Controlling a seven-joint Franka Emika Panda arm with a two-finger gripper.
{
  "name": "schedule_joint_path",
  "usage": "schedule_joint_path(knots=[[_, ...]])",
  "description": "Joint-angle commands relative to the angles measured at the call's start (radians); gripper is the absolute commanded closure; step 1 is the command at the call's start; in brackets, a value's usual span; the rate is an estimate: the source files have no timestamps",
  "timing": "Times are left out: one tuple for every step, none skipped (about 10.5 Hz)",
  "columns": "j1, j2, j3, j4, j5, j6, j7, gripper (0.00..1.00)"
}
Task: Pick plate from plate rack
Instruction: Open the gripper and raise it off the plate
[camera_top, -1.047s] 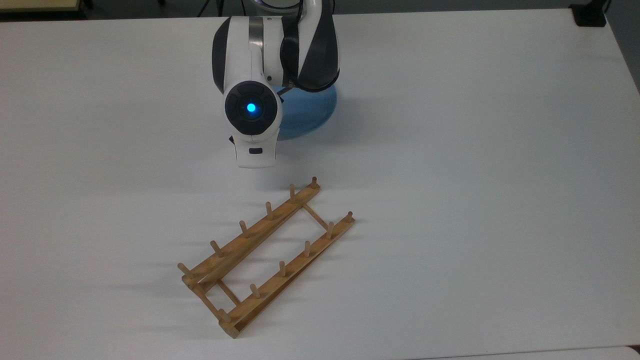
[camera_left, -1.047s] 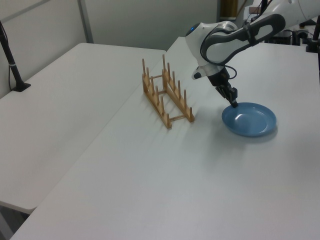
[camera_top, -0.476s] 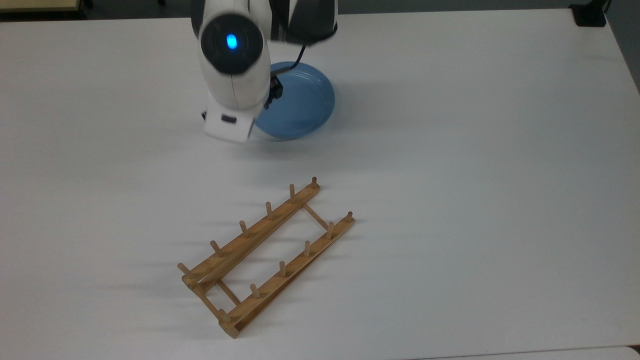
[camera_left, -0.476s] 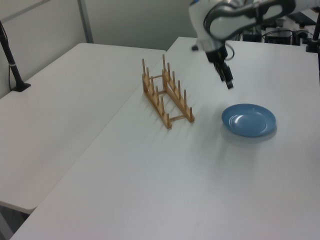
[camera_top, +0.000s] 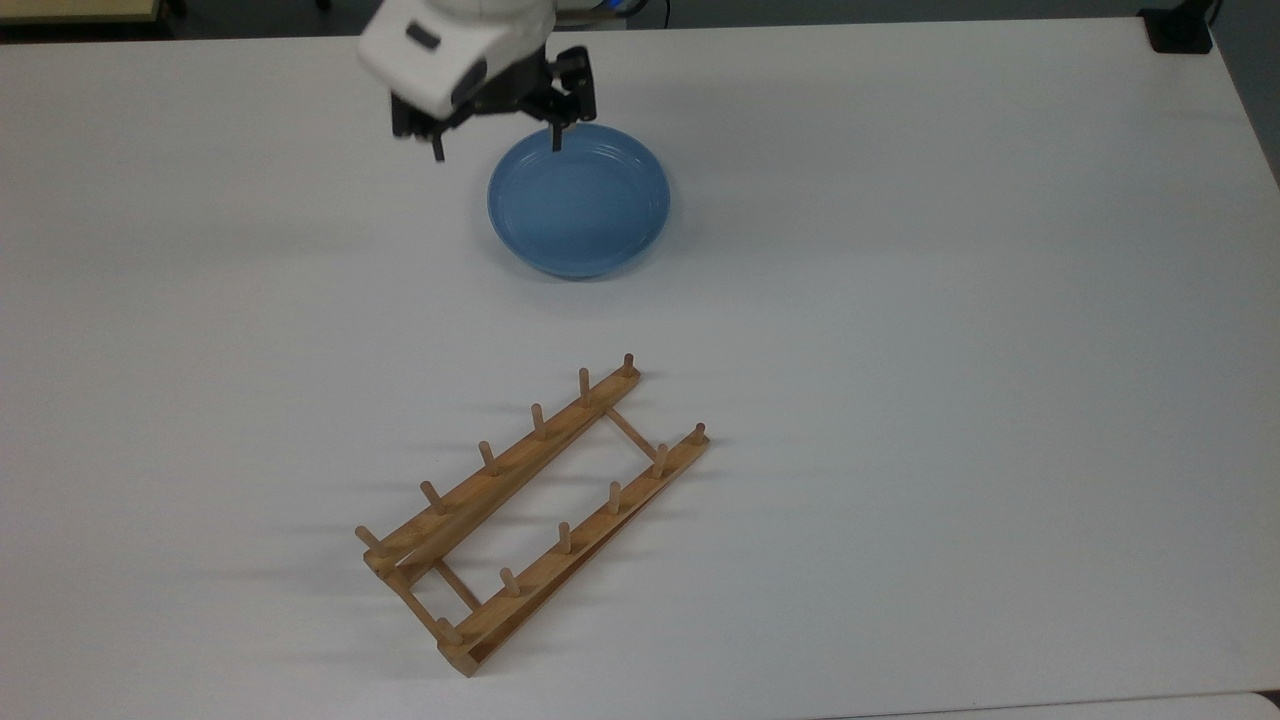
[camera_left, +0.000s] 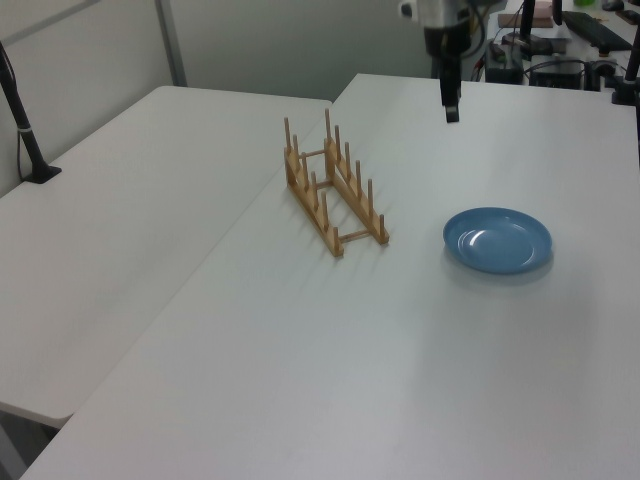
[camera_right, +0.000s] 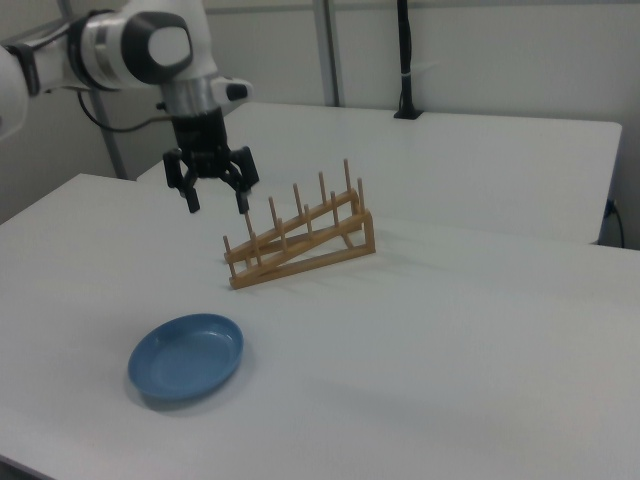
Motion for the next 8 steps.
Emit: schedule_joint_path(knots=[[0.0, -0.122, 0.008, -0.08, 0.005, 0.007, 0.259, 0.0], [-0.006, -0.148, 0.008, -0.106, 0.007, 0.03, 0.27, 0.0], [-0.015, -0.159, 0.008, -0.121, 0.007, 0.059, 0.269, 0.0], [-0.031, -0.181, 0.011, -0.14, 0.01, 0.07, 0.261, 0.0], [-0.035, -0.198, 0.013, -0.157, 0.011, 0.082, 0.251, 0.0], [-0.035, -0.21, 0.013, -0.169, 0.011, 0.079, 0.249, 0.0], [-0.035, -0.21, 0.013, -0.169, 0.011, 0.076, 0.249, 0.0], [-0.035, -0.207, 0.008, -0.165, 0.013, 0.076, 0.249, 0.0]])
